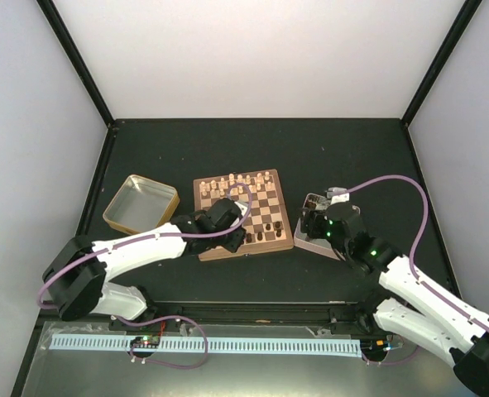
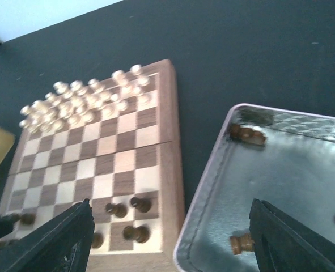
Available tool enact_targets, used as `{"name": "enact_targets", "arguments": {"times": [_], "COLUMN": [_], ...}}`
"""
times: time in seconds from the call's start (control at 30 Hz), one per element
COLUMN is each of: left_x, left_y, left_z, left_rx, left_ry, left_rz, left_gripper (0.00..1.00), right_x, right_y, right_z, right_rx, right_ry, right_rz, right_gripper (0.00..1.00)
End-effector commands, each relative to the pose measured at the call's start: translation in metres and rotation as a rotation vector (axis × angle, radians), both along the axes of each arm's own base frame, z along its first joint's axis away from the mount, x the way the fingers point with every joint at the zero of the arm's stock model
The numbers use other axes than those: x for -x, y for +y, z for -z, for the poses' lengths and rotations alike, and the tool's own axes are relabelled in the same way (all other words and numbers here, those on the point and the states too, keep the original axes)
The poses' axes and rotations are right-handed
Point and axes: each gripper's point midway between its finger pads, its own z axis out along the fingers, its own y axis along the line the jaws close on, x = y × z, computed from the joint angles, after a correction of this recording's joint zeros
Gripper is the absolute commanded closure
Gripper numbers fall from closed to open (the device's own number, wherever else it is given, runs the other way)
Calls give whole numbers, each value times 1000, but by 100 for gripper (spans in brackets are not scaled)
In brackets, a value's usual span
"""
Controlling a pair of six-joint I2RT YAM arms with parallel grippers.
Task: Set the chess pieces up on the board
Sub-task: Place the chess piece on the chessboard, then pick up the chess piece from the storage box.
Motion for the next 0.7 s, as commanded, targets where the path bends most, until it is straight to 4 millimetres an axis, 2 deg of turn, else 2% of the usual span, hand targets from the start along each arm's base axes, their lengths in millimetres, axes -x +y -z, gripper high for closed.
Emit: {"name": "enact_targets", "arguments": {"times": [0.0,0.1,0.17,0.3,0.43,0.67], "left_x": [-7,-11,-13,-15,-11,-6], "left_y": [-9,-6,-1,6,9,9], "left_z": [-39,-49,-65,-87,-102,-111], "left_rx": [65,73,95,134,182,220], "left_ry": [-67,-92,-129,-181,-200,-205], "left_rz": [0,-29,-56,-89,-87,-70], "left_gripper": [57,53,51,48,46,45], "right_x": [-14,-18,-21,-28,-36,-45], "right_y": [-39,-66,-79,-96,-104,-107], "right_z": [3,23,40,70,88,118], "right_rx": [29,74,102,176,250,325], "right_ry": [51,136,201,313,387,470], "right_rz": [217,326,361,417,460,501], "right_gripper": [25,26,29,43,52,53]}}
